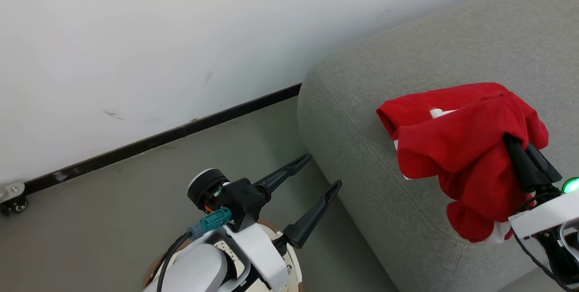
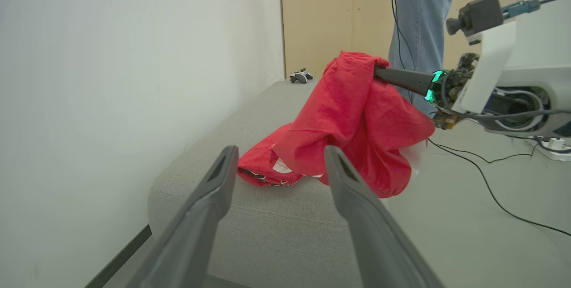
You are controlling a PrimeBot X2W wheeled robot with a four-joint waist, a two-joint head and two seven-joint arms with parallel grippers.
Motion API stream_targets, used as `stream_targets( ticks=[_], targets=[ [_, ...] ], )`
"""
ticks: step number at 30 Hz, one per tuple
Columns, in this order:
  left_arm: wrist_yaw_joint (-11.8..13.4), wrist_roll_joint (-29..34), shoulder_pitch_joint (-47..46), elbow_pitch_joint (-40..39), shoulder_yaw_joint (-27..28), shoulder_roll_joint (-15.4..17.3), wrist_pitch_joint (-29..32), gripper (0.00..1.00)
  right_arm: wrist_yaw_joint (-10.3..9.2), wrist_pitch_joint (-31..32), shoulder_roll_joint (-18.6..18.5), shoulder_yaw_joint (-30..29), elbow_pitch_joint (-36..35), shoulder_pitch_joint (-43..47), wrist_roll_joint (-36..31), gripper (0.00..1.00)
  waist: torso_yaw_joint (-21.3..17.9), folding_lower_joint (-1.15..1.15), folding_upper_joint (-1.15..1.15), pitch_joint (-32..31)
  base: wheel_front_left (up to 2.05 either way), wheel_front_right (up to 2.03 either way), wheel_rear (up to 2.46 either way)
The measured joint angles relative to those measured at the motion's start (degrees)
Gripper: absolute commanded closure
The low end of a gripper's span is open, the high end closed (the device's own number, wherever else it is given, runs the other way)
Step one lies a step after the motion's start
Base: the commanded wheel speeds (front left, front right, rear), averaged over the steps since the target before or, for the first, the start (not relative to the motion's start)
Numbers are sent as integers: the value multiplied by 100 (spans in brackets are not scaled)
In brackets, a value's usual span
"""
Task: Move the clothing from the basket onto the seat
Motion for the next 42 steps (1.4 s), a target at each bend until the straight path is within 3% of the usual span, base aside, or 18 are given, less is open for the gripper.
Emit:
stream_targets(
  ticks=[16,24,36,42],
  targets=[
    [1,-8,4,-105,58,162,-54,0,0,0,18,-105,-132,162,-40,100,-359,0,0,76,0,0,0],
    [71,22,4,-274,215,392,-35,0,0,115,-135,-243,26,-755,12,100,-295,0,0,267,0,0,0],
    [259,163,1,-697,328,642,196,0,0,464,-386,-634,855,-1806,42,100,-75,0,0,629,0,0,0],
    [305,214,-59,-910,326,693,320,0,0,567,-679,-903,1272,-2159,30,100,60,0,0,849,0,0,0]
  ],
)
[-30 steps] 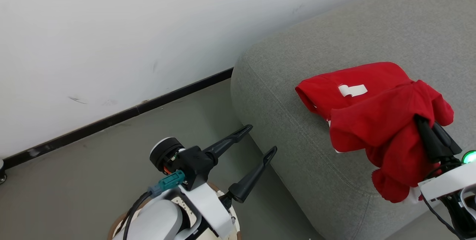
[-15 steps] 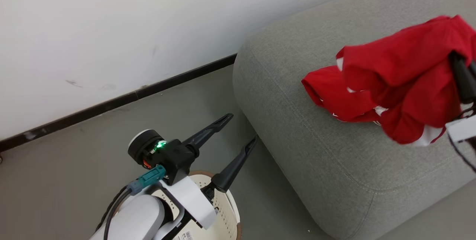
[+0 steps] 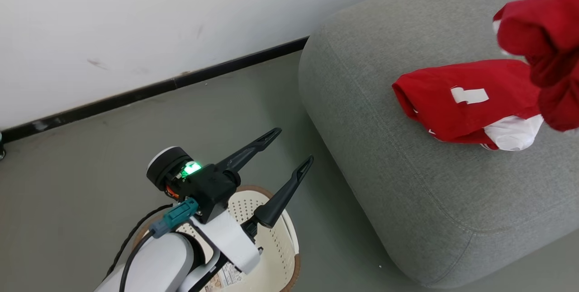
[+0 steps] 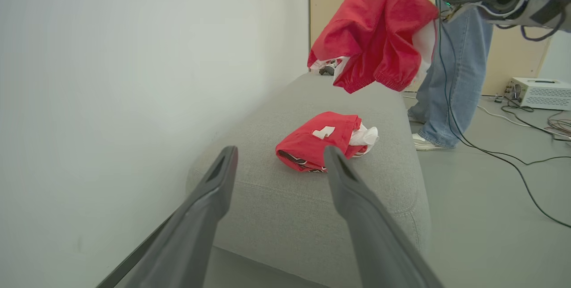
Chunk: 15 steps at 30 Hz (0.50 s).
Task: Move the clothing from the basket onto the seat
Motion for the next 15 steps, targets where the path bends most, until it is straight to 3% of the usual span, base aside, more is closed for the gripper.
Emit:
stream_targets(
  ticks=[10,15],
  targets=[
    [4,110,-213,-308,-45,-15,185,0,0,1,-178,-225,728,-358,-85,100,228,0,0,397,0,0,0],
    [4,202,-364,-441,-158,-115,253,0,0,-63,-12,-398,1305,-349,-69,100,347,0,0,605,0,0,0]
  ],
)
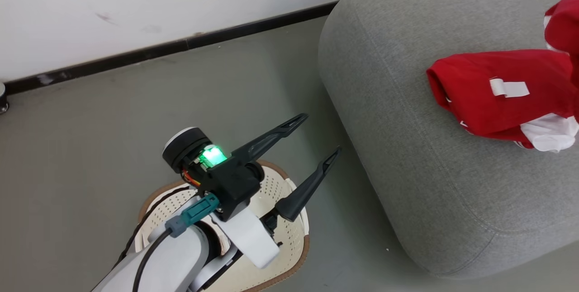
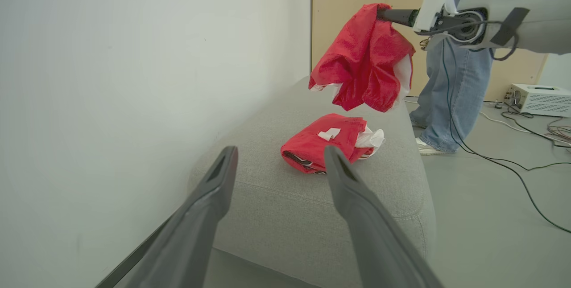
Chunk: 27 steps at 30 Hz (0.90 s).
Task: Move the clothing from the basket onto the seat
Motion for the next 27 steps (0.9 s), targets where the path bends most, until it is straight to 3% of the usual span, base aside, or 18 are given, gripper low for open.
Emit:
stream_targets(
  ticks=[12,27],
  targets=[
    [-21,152,-350,-123,-234,-112,149,0,0,-102,864,299,771,93,-326,100,275,0,0,471,0,0,0],
    [-159,263,-643,-89,-611,-264,182,0,1,-190,1162,356,1524,117,-631,100,464,0,0,869,0,0,0]
  ],
)
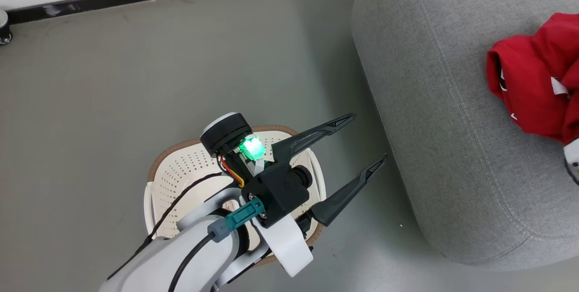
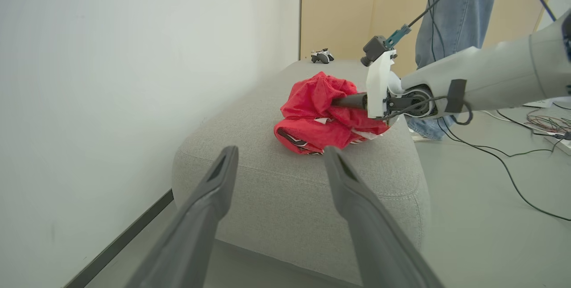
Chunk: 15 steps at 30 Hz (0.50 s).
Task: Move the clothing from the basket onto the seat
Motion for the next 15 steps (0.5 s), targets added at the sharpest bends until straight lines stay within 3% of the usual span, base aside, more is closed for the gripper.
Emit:
stream_targets(
  ticks=[1,2,4,6,7,15],
  targets=[
    [0,9,-7,16,-1,-2,-26,0,-1,-7,42,-18,55,-6,2,100,7,0,0,16,0,0,0],
    [-2,22,-8,42,-1,3,-47,0,-1,-14,101,-30,87,-8,3,91,7,0,0,23,0,0,0],
    [-36,32,-10,82,-1,18,-51,0,-1,-57,235,-38,111,-43,12,56,1,0,0,28,0,0,0],
    [-43,31,-10,110,-1,20,-87,0,0,-103,287,-44,85,-122,38,11,-10,0,0,29,0,0,0],
    [-43,31,-11,125,-1,19,-98,0,0,-116,285,-45,53,-146,54,0,-16,0,0,27,0,0,0],
    [-44,27,-14,279,-2,-20,-226,0,0,-263,133,-71,-246,-141,68,0,-93,0,0,-13,0,0,0]
  ],
)
